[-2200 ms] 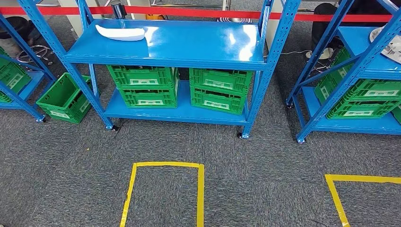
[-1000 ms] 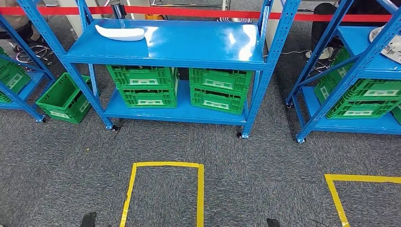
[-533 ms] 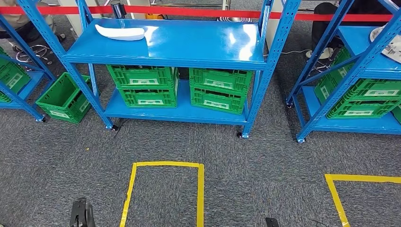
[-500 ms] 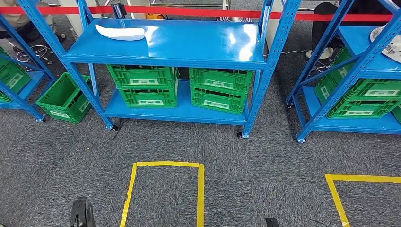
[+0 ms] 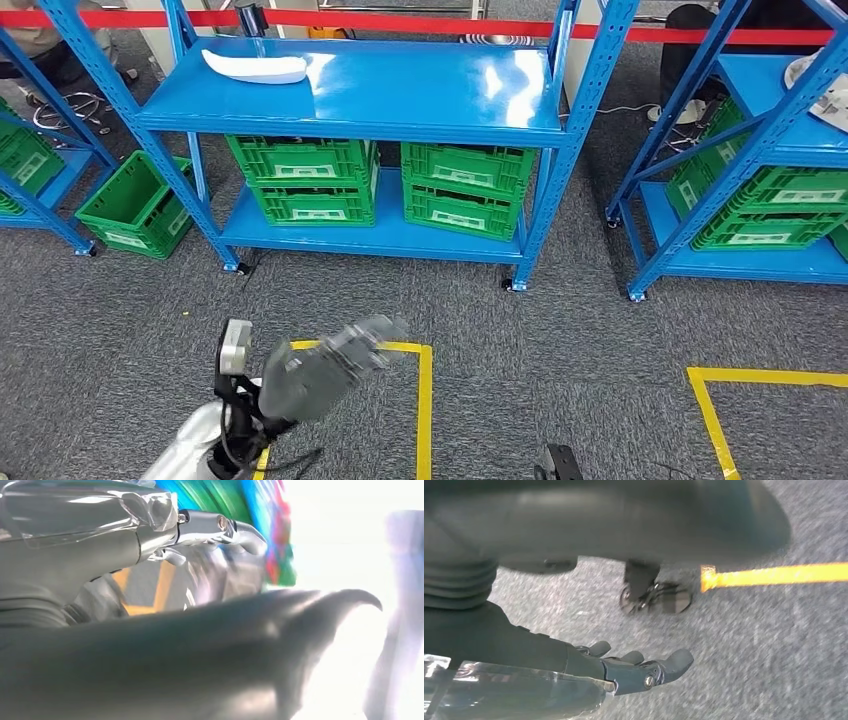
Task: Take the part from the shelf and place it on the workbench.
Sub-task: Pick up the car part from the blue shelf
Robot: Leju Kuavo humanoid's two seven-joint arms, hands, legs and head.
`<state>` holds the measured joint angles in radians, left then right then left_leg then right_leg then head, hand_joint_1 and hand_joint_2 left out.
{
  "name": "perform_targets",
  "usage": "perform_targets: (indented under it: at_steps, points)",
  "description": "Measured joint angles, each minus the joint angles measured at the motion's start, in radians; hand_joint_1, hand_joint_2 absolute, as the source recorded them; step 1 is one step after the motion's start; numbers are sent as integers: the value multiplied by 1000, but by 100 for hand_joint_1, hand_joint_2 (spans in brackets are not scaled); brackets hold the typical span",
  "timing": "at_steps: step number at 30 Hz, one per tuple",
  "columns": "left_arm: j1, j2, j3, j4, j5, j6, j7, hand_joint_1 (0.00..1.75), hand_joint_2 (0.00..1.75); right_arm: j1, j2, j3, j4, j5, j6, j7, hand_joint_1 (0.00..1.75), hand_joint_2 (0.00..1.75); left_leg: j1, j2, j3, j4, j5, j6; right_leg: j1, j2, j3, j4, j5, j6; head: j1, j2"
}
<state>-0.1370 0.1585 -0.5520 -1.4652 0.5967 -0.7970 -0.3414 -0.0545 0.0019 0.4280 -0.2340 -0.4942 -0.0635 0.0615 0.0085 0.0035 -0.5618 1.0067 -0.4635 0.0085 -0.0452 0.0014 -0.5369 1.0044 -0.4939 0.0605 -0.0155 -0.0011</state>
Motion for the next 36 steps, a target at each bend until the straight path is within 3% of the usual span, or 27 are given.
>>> perform_targets:
  at_steps: [4,10,14,15,18,19,20,21,23,25,28,30,33,34,35,36]
  points:
    - [-22,22,-88,-124,-14,17,-59,0,0,-1,-4,5,0,-7,22,-15,0,0,-1,-2,-1,2,-1,1,-3,0,-1,-1,1,1,-1,0]
    - [-34,44,-141,-178,-24,1,-84,0,0,-1,-7,10,0,-12,8,3,0,0,-4,-2,-6,11,-4,8,-7,0,-1,-2,5,8,0,0]
    - [-40,50,-157,-195,-23,-7,-86,0,0,-1,-7,15,0,-14,9,10,0,0,-3,1,-3,-9,11,30,-8,-1,-10,4,1,16,1,0]
    - [-41,51,-160,-198,-22,-9,-87,0,0,-1,-8,17,0,-14,9,11,0,0,0,3,-1,-19,17,36,-6,-1,-27,37,-17,11,3,0]
    - [-44,51,-171,-199,-13,-11,-87,0,0,1,-10,20,0,-17,10,14,0,0,-1,7,-6,-24,23,42,0,-1,-127,234,-95,-5,7,0]
    - [-44,51,-174,-199,-7,-11,-86,0,0,3,-11,22,0,-17,11,15,0,0,-2,7,-7,-24,23,42,1,-1,-149,278,-105,-3,7,0]
    - [-44,51,-178,-199,0,-11,-86,0,0,4,-12,23,0,-17,12,17,0,0,-3,7,-7,-23,23,41,1,-1,-152,281,-99,2,7,0]
    - [-45,51,-181,-199,7,-11,-86,0,0,4,-13,25,0,-18,13,18,0,0,-2,7,-6,-22,22,40,1,-2,-134,242,-76,10,7,0]
    - [-47,52,-185,-199,19,-11,-86,0,0,3,-15,26,0,-18,18,18,0,0,-4,6,-7,-12,17,32,1,-5,-67,101,-19,21,8,0]
    - [-50,52,-189,-199,25,-10,-87,0,0,1,-15,28,0,-18,22,19,0,0,-6,7,-13,-1,11,19,5,-5,-29,17,11,11,7,0]
    - [-52,54,-194,-199,31,-10,-90,0,0,1,-14,32,0,-19,24,20,0,0,-2,7,-18,4,10,5,9,-1,-28,10,16,-12,6,0]
    - [-53,55,-195,-199,33,-10,-91,0,0,0,-13,34,0,-19,24,20,0,0,3,6,-37,44,-20,-4,6,1,-28,8,20,-25,5,0]
    - [-54,59,-199,-199,37,-10,-93,0,0,0,-12,34,0,-19,24,20,0,0,5,3,-121,229,-108,-16,8,1,-30,8,21,-36,3,0]
    - [-54,60,-201,-198,39,-10,-93,0,0,0,-12,35,0,-19,24,20,0,0,5,2,-144,279,-121,-17,9,1,-30,8,21,-37,3,0]
    - [-54,61,-203,-198,40,-10,-94,0,0,0,-12,35,0,-19,25,20,0,0,5,1,-151,292,-115,-16,10,2,-30,8,21,-37,3,0]
    - [-54,62,-205,-198,41,-10,-94,0,0,0,-12,35,0,-19,25,20,0,0,5,1,-139,265,-91,-12,11,3,-29,8,21,-37,3,0]
